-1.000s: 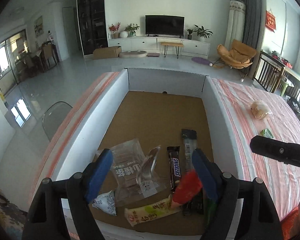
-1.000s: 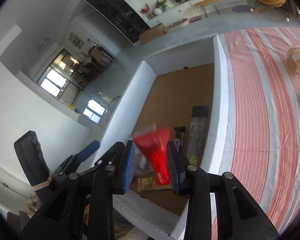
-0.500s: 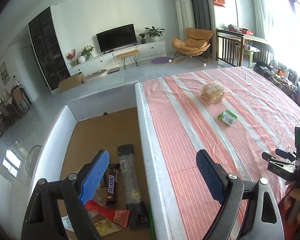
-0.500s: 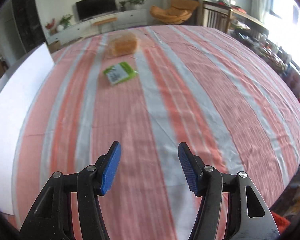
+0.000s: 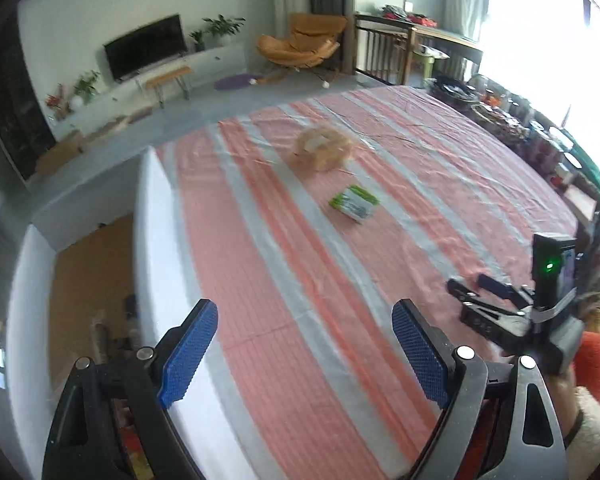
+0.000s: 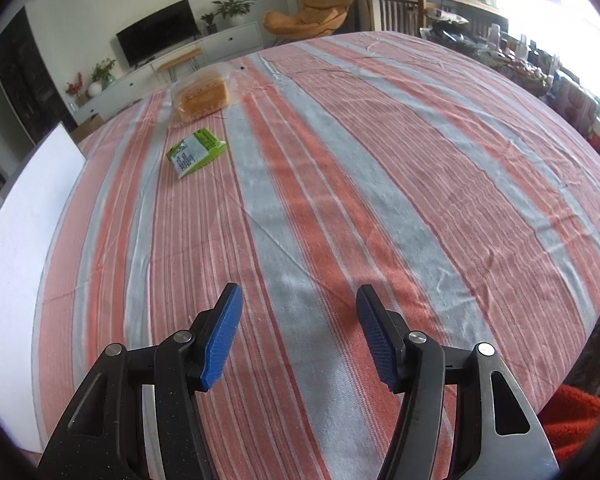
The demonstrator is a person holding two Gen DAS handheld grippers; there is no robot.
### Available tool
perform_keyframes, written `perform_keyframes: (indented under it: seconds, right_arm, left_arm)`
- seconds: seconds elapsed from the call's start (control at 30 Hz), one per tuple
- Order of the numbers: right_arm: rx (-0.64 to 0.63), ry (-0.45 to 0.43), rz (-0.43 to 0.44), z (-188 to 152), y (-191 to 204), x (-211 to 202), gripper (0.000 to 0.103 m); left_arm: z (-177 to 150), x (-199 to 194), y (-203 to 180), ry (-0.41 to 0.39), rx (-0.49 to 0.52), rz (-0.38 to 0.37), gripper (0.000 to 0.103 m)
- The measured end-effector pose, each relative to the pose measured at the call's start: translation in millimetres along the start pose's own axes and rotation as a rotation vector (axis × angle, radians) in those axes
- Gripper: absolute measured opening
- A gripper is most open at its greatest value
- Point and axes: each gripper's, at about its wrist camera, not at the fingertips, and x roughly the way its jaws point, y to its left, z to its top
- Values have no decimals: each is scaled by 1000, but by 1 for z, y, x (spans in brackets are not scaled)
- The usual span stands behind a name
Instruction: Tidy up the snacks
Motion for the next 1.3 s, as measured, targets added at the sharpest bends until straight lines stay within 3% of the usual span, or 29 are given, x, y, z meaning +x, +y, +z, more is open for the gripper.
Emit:
perform_keyframes:
  seconds: [0.07, 0.17, 0.3, 0.43, 0.63, 0.97, 1.03, 1.1, 1.2, 1.3]
  right_arm:
    - [24, -7, 18, 0, -4, -1, 63]
    - [50, -11, 44, 1, -9, -2, 63]
    - [74, -14, 71, 1, -13, -3, 63]
    - [88, -14, 89, 2, -15, -3, 63]
    - [86, -14, 98, 2, -14, -3, 65]
    - [72, -17, 89, 2, -10, -1, 68]
    - [76, -17, 92, 2, -10, -1, 68]
    - [80, -18, 95, 2, -10, -1, 68]
    - [80, -19, 94, 3, -9, -1, 68]
    - [78, -19, 90, 2, -9, -2, 68]
  left_arm:
    - [21, 17, -11, 38, 23, -75, 89]
    - [56, 54, -31, 90, 118, -105, 89]
    - [90, 124, -59, 182, 266, -114, 89]
    - [109, 177, -72, 204, 336, -85, 88]
    - [115, 225, -69, 235, 308, -102, 88]
    - [115, 251, -55, 210, 262, -112, 88]
    - [113, 251, -51, 191, 243, -114, 82]
    - [110, 245, -48, 160, 230, -115, 60]
    - [104, 237, -39, 159, 160, -86, 55]
    - [88, 224, -20, 166, -13, -22, 55]
